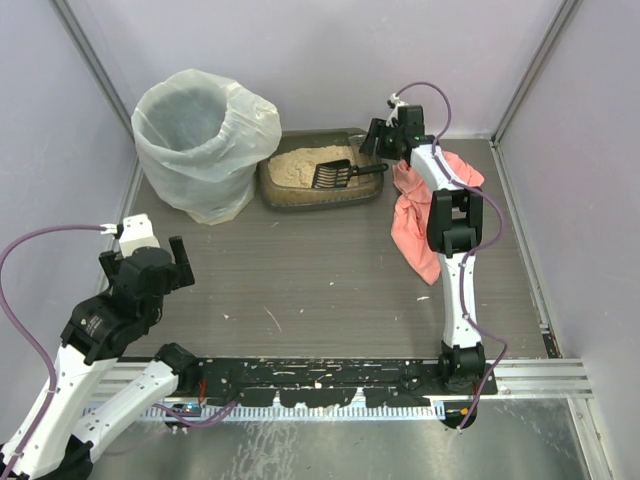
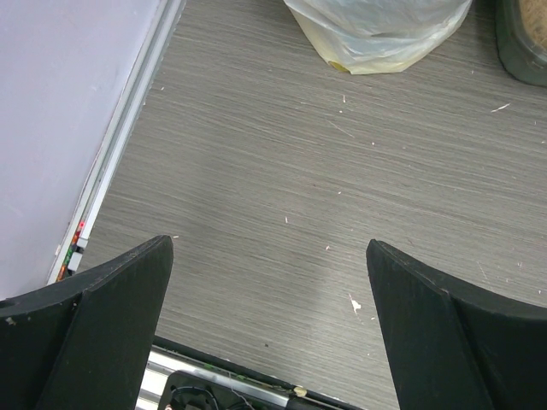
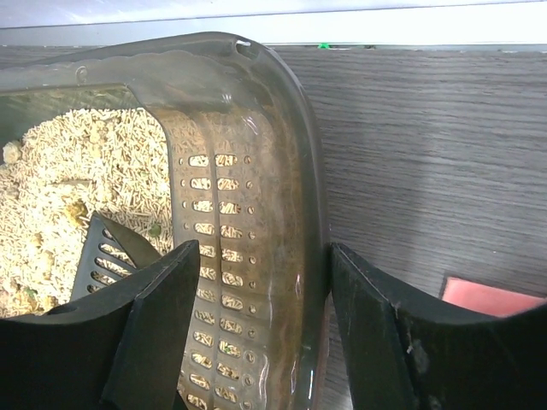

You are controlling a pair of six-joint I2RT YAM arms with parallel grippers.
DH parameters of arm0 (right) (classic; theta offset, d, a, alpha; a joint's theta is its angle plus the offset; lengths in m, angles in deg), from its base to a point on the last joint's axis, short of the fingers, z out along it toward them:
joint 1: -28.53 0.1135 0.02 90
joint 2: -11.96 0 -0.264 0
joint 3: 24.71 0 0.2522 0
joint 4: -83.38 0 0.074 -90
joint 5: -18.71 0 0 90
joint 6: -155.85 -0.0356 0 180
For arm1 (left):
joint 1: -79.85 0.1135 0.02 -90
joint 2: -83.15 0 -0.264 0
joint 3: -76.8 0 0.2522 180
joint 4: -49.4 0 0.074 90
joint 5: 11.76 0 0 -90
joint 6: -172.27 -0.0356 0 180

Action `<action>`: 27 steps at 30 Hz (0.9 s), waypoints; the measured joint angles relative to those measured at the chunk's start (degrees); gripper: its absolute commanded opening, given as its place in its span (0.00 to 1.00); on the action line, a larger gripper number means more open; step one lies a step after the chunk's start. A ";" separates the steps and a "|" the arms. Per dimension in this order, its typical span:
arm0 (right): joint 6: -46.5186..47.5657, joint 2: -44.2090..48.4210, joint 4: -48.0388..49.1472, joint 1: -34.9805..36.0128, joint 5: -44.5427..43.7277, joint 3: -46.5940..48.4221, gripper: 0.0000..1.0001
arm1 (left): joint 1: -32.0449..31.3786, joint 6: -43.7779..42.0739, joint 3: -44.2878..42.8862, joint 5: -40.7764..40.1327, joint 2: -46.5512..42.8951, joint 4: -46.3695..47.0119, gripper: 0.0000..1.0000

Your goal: Clean the litter box

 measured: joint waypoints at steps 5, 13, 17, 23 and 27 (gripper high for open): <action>-0.22 0.00 0.61 -0.04 -1.05 -0.72 0.76 | 0.00 0.00 0.00 0.04 0.11 -0.02 0.98; -0.24 0.02 0.59 -0.04 -3.21 -0.72 0.82 | 0.00 -0.02 0.00 0.15 0.57 0.00 0.98; -1.16 0.00 0.57 -0.11 -2.45 -0.72 0.69 | 0.00 -0.02 0.00 0.15 0.59 0.00 0.98; -2.82 0.17 2.12 -0.37 -0.87 -2.03 0.51 | 0.00 -0.02 0.00 0.17 0.85 0.00 0.98; -4.87 1.92 5.86 -0.94 0.76 -6.12 0.48 | 0.02 -0.02 0.02 0.31 1.07 0.00 0.98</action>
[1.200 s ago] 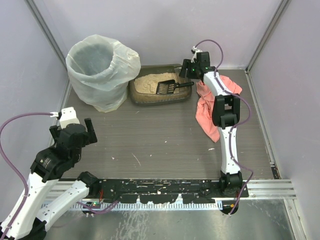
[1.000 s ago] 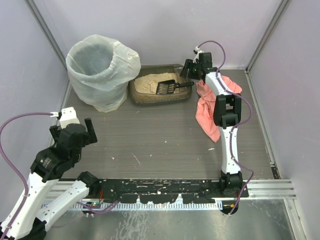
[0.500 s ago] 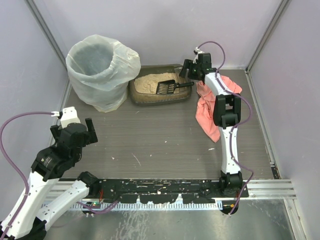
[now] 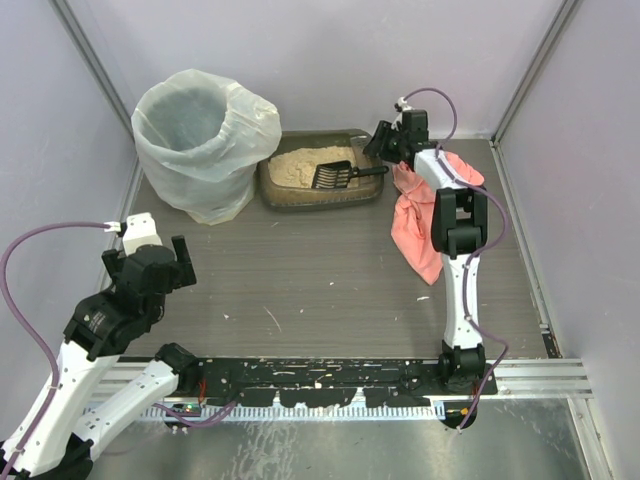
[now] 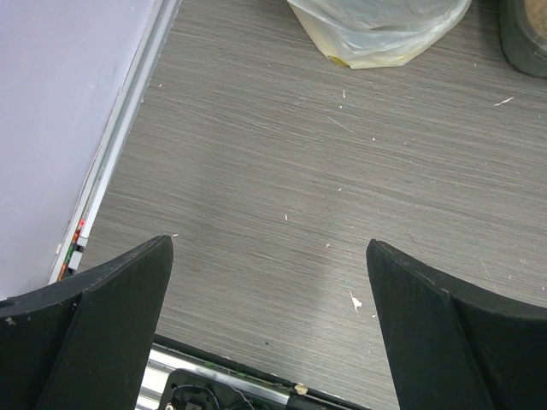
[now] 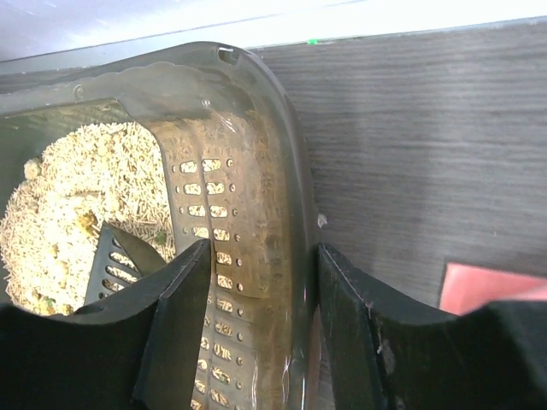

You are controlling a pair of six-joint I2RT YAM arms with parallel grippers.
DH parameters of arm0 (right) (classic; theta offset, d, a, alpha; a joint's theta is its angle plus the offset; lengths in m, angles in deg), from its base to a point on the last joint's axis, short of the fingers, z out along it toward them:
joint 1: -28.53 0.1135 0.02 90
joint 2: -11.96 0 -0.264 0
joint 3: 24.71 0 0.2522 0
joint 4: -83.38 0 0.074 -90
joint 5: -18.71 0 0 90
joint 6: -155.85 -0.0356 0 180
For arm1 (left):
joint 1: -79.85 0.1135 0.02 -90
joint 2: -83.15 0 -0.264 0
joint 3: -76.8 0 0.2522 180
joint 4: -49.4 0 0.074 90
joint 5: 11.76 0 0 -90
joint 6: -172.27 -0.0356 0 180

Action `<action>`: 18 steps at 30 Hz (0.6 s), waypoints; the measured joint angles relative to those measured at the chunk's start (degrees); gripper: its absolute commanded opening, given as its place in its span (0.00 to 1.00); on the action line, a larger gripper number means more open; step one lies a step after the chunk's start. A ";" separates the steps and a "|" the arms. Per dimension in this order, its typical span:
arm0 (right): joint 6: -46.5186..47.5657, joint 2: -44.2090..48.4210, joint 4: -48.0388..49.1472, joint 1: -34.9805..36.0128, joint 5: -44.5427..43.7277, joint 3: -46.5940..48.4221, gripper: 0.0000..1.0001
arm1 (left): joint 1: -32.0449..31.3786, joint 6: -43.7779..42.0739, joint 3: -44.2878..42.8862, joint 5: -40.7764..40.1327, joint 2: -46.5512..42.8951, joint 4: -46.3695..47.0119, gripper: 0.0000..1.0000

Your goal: Clean the litter box

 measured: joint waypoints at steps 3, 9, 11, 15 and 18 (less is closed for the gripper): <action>-1.20 3.17 2.21 -0.02 -0.81 -5.49 0.46 | 0.00 0.00 0.00 0.04 0.00 0.00 0.98; -4.74 11.54 6.27 -0.04 -3.19 -19.17 0.41 | 0.00 0.00 0.00 0.09 0.00 0.00 0.98; -5.88 14.19 8.00 -0.02 -3.72 -23.65 0.41 | 0.00 -0.02 0.02 0.11 0.00 0.00 0.98; -8.24 19.80 11.43 0.48 -6.03 -32.74 0.44 | 0.00 -0.02 0.09 0.28 0.02 0.00 0.98; -10.05 24.72 14.45 1.25 -8.26 -40.52 0.45 | 0.00 -0.04 0.09 0.35 0.02 0.00 0.98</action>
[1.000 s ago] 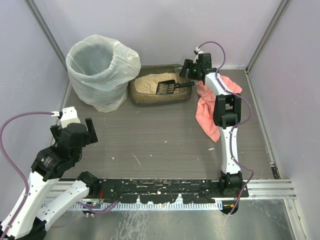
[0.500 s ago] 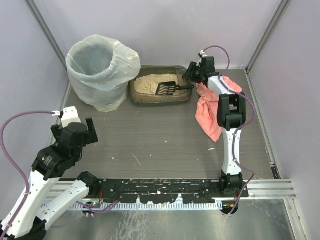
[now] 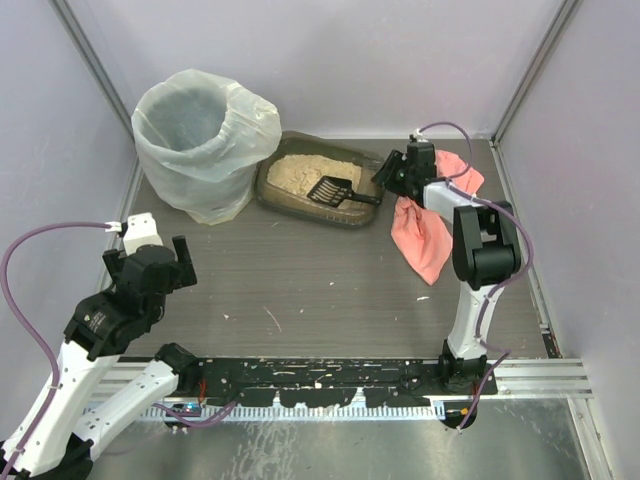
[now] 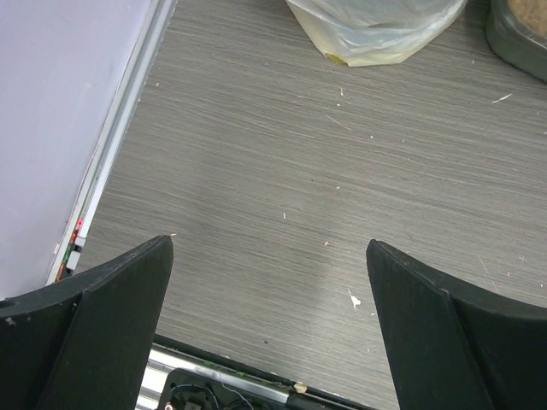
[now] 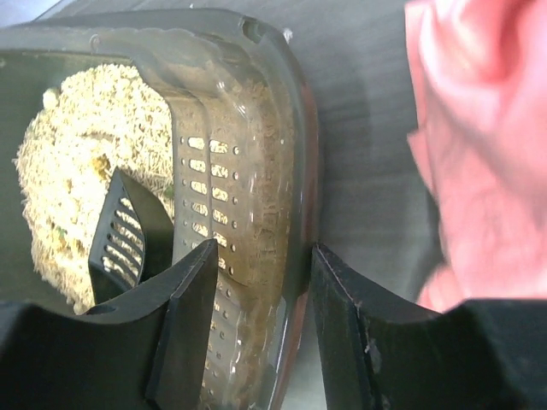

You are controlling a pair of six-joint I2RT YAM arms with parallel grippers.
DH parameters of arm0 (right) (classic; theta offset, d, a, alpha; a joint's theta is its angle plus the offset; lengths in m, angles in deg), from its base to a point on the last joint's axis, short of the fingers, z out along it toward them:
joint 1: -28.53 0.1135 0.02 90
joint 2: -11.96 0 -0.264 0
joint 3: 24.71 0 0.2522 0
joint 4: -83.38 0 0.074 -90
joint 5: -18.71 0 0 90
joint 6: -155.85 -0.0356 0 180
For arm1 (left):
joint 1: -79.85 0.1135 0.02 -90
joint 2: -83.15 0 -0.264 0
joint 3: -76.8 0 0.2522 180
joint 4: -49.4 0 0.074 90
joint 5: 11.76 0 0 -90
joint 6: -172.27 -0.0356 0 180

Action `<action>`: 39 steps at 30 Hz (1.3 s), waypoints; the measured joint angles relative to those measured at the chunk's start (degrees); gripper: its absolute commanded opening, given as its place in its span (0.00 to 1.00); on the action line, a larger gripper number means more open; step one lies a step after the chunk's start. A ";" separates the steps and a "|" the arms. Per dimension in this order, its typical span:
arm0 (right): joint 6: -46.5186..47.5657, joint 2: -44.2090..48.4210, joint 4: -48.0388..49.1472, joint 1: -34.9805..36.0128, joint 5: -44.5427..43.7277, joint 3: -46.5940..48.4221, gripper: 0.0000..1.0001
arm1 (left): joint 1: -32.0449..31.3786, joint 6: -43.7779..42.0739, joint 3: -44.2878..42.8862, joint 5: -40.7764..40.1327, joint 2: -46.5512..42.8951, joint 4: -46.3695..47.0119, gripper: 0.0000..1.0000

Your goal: Clean the litter box

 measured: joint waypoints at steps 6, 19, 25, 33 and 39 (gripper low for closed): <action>-5.05 10.88 7.04 2.36 -4.79 -16.87 0.45 | 0.00 -0.02 0.00 0.39 0.02 0.00 0.98; -4.92 24.48 4.87 6.67 -10.51 -29.94 0.90 | 0.00 -0.11 0.11 0.79 0.09 0.00 0.98; 0.31 26.93 -0.87 5.05 -10.95 -27.08 0.96 | 0.00 -0.11 0.11 0.79 0.09 0.02 0.98; 14.75 22.75 -6.25 2.71 -3.80 -11.76 0.96 | 0.00 -0.13 0.11 0.96 0.13 0.02 0.98; 23.30 10.05 -9.16 2.58 0.46 3.28 0.83 | 0.00 -0.24 0.17 1.33 0.28 0.02 0.98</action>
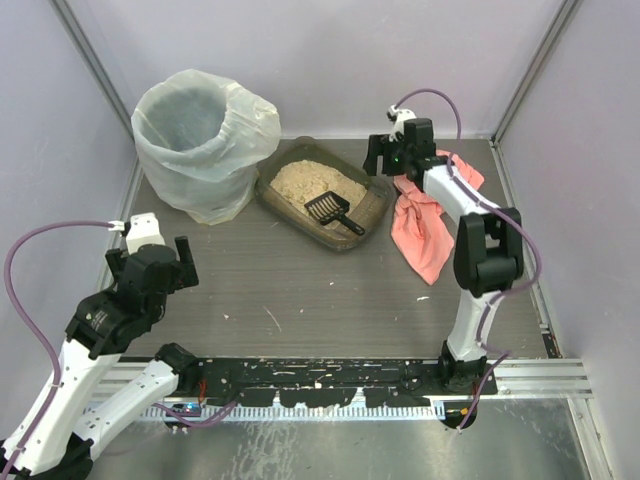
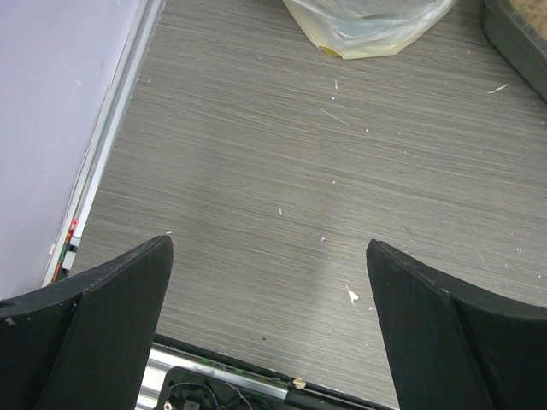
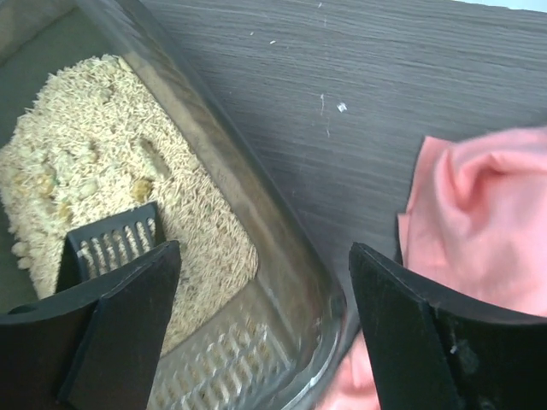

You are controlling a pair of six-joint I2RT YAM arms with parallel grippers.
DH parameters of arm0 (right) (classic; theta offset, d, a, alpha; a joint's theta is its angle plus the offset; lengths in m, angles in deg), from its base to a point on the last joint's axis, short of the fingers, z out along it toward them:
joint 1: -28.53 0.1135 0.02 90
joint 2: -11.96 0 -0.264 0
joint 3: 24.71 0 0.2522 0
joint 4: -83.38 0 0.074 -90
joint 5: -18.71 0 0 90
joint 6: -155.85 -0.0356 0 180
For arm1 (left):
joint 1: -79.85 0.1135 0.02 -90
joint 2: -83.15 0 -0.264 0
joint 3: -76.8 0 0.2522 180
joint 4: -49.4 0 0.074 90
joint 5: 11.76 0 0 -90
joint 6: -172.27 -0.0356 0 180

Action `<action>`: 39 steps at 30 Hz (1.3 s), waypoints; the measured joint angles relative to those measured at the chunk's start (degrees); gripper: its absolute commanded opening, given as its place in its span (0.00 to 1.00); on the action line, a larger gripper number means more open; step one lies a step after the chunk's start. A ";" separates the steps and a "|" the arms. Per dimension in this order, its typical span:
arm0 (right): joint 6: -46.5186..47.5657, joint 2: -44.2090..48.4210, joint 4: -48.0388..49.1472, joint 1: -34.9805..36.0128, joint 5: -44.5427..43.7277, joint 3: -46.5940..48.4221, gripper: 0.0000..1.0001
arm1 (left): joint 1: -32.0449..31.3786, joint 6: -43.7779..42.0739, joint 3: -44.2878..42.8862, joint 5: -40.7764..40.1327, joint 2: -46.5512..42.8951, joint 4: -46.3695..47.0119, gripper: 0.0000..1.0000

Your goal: Clean the litter box

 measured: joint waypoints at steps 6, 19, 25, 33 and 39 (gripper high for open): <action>6.12 -14.21 -6.25 -0.37 5.03 13.92 0.80 | 0.00 -0.02 0.07 0.11 0.35 0.02 0.98; 8.31 -20.35 -11.93 -1.01 12.81 20.09 0.47 | 0.00 -0.04 0.15 0.13 0.83 0.02 0.98; 6.69 -17.11 -6.12 -1.05 12.79 13.03 0.39 | 0.00 -0.04 0.17 0.13 0.94 0.02 0.98; 1.49 -4.09 0.59 -0.04 7.72 -6.40 0.36 | 0.00 -0.07 0.17 0.35 0.94 0.02 0.98; -1.57 5.97 4.31 4.46 -0.07 -19.80 0.37 | 0.00 -0.09 0.17 0.92 0.85 0.04 0.98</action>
